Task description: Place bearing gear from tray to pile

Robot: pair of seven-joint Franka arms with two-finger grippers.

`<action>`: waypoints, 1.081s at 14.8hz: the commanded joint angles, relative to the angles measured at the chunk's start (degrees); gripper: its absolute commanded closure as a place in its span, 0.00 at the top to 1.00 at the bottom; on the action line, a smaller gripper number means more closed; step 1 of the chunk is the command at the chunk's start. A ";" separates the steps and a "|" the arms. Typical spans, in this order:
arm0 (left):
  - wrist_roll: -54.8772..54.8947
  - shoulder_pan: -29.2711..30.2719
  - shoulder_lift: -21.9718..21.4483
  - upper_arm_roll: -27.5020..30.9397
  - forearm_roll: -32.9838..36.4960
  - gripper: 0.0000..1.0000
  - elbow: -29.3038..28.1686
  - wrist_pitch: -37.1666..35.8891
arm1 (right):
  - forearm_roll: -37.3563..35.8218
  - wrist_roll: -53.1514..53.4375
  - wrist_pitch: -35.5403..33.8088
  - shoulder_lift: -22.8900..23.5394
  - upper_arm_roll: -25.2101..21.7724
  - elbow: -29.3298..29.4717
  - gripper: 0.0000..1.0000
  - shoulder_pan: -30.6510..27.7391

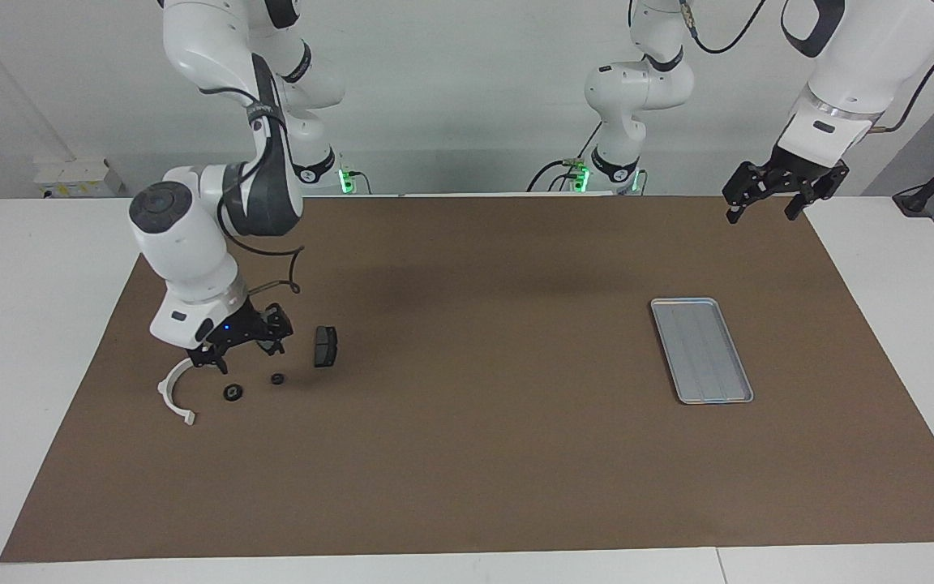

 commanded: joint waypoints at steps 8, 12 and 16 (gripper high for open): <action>0.11 -0.17 -2.11 0.14 0.76 1.00 -2.44 0.82 | 0.41 15.54 -26.80 -19.76 0.29 5.97 1.00 -0.79; 0.02 -0.17 -2.11 0.14 0.76 1.00 -2.44 0.82 | 0.59 15.05 -26.48 -20.73 -0.33 3.42 1.00 -3.60; 0.11 -0.17 -2.11 0.14 0.76 1.00 -2.44 0.82 | 0.59 12.93 -26.57 -20.91 -0.33 3.42 1.00 -4.66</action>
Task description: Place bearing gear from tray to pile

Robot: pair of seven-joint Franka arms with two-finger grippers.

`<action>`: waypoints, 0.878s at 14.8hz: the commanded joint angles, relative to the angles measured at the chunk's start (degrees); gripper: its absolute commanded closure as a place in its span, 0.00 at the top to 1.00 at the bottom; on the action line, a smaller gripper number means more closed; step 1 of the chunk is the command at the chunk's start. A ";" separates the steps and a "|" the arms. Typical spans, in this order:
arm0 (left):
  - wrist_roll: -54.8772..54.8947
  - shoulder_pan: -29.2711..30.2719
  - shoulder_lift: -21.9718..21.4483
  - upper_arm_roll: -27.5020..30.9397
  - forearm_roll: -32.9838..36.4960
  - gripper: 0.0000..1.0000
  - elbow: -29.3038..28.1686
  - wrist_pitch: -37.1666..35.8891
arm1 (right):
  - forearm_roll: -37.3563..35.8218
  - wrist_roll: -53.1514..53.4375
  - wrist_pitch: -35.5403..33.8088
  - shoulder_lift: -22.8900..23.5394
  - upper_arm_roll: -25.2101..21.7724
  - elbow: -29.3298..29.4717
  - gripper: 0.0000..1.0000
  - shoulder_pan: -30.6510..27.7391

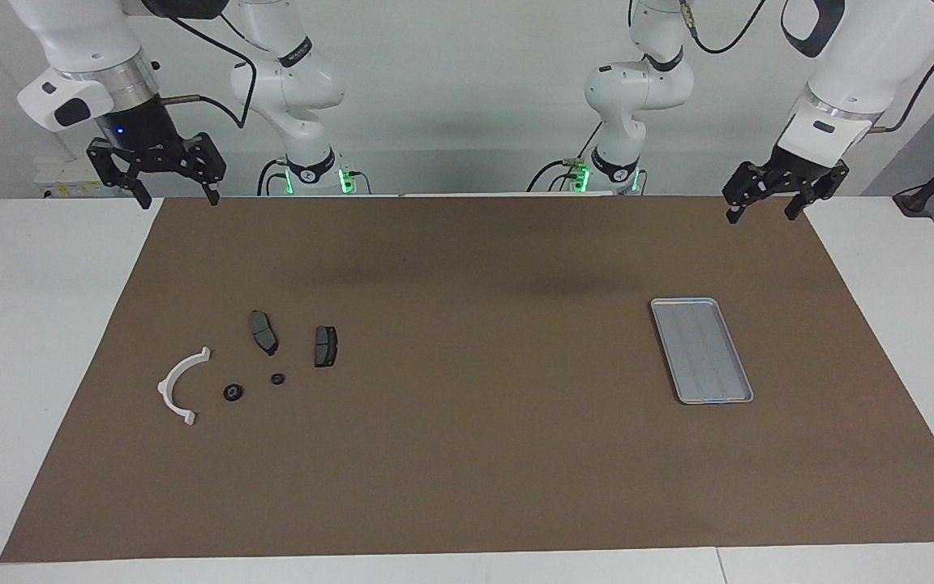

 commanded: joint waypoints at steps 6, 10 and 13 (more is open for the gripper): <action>0.02 -0.25 -2.11 0.14 0.76 1.00 -2.44 0.82 | 0.51 0.84 -7.79 -1.78 1.06 -1.34 1.00 -0.07; 0.11 -0.17 -2.11 0.14 0.76 1.00 -2.44 0.82 | 0.51 1.01 -10.09 -1.78 1.32 -1.08 1.00 0.02; 0.02 -0.17 -2.11 0.14 0.76 1.00 -2.44 0.82 | 0.60 1.10 -9.21 -1.69 0.89 -1.08 1.00 -0.78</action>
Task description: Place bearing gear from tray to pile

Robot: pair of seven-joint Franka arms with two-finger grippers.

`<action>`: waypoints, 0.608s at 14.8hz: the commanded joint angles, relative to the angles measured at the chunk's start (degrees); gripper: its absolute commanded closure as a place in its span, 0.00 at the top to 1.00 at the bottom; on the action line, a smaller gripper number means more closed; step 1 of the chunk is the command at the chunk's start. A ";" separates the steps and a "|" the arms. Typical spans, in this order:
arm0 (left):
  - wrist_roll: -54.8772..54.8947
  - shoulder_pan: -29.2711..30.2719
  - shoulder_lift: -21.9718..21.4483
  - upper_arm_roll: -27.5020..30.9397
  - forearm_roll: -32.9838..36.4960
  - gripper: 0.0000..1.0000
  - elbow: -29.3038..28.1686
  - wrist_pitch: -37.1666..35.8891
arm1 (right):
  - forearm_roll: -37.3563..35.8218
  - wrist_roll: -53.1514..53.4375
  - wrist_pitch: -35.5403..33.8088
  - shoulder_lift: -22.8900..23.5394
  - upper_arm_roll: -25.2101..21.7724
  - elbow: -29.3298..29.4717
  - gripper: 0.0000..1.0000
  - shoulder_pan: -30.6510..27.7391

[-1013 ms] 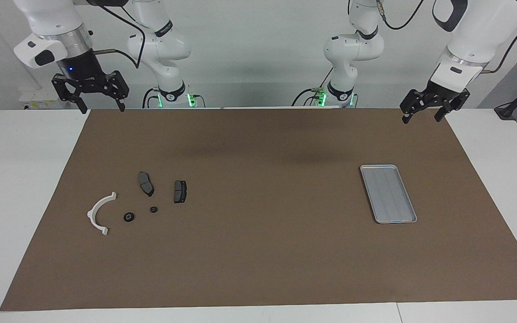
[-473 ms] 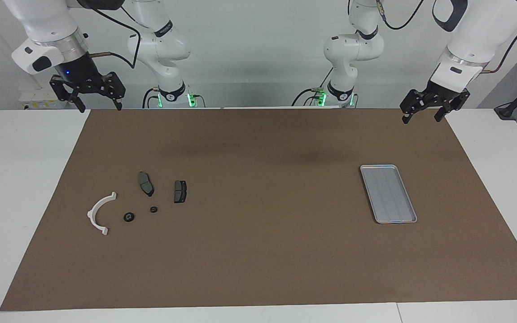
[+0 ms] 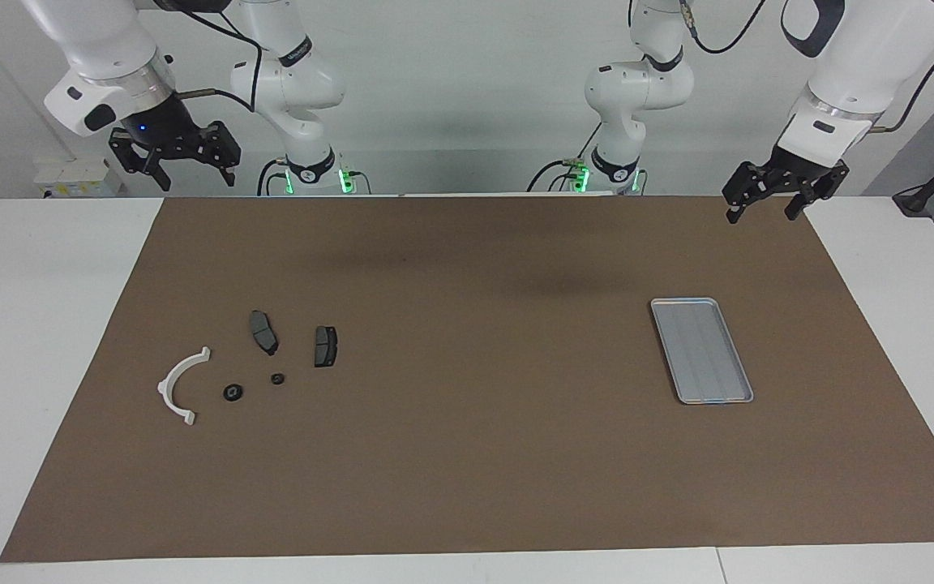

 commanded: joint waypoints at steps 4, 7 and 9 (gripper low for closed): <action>0.11 -0.25 -2.11 0.14 0.76 1.00 -2.44 0.82 | 0.59 0.98 1.09 -1.00 -0.17 -2.55 1.00 -0.75; 0.11 -0.17 -2.11 0.14 0.76 1.00 -2.44 0.82 | 0.50 1.24 3.73 -1.18 -0.17 -4.93 1.00 -0.66; 0.11 -0.17 -2.11 0.14 0.76 1.00 -2.44 0.82 | 0.50 1.24 3.73 -1.18 -0.17 -5.02 1.00 -0.66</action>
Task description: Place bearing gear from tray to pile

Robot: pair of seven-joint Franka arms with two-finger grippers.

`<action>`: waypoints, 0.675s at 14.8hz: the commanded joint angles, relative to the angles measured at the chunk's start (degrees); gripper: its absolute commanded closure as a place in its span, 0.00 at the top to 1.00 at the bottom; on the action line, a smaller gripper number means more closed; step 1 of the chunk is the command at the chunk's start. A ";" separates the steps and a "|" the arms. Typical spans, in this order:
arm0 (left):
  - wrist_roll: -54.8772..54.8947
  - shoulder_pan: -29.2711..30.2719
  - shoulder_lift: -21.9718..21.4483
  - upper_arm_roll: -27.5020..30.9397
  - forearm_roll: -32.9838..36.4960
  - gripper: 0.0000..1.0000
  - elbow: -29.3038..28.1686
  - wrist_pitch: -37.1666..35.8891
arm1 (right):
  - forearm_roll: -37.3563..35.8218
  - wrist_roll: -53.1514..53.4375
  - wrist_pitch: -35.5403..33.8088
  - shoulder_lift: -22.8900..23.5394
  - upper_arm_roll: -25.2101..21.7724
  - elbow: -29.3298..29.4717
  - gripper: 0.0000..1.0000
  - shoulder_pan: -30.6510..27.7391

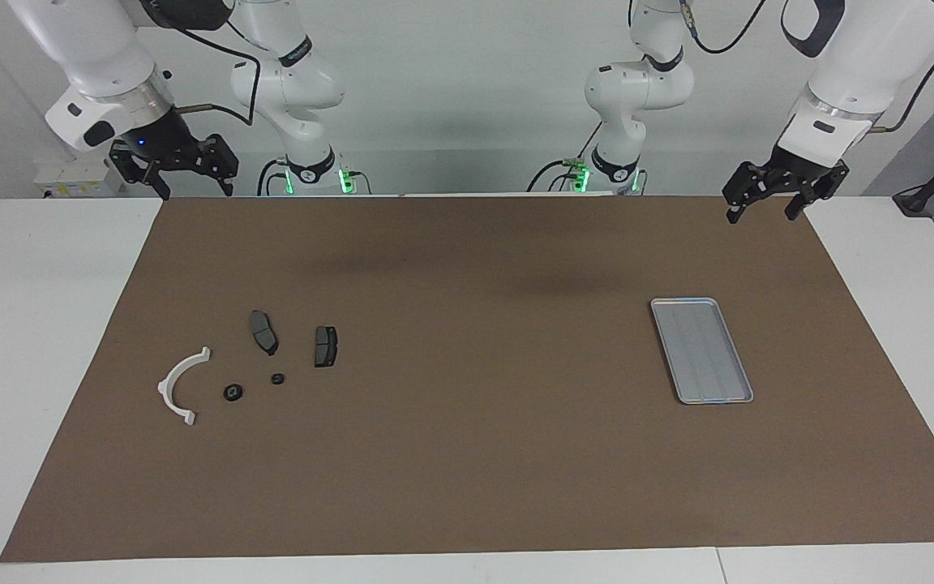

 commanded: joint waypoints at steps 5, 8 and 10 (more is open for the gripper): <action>0.02 -0.26 -2.11 0.14 0.76 1.00 -2.44 0.82 | 0.50 1.02 2.25 -1.13 0.43 -3.09 1.00 -0.72; 0.11 -0.17 -2.11 0.14 0.76 1.00 -2.44 0.82 | 0.50 0.93 2.25 -1.13 0.34 -3.09 1.00 -0.81; 0.11 -0.17 -2.11 0.14 0.76 1.00 -2.44 0.82 | 0.50 1.02 2.17 -1.13 0.43 -3.00 1.00 -0.72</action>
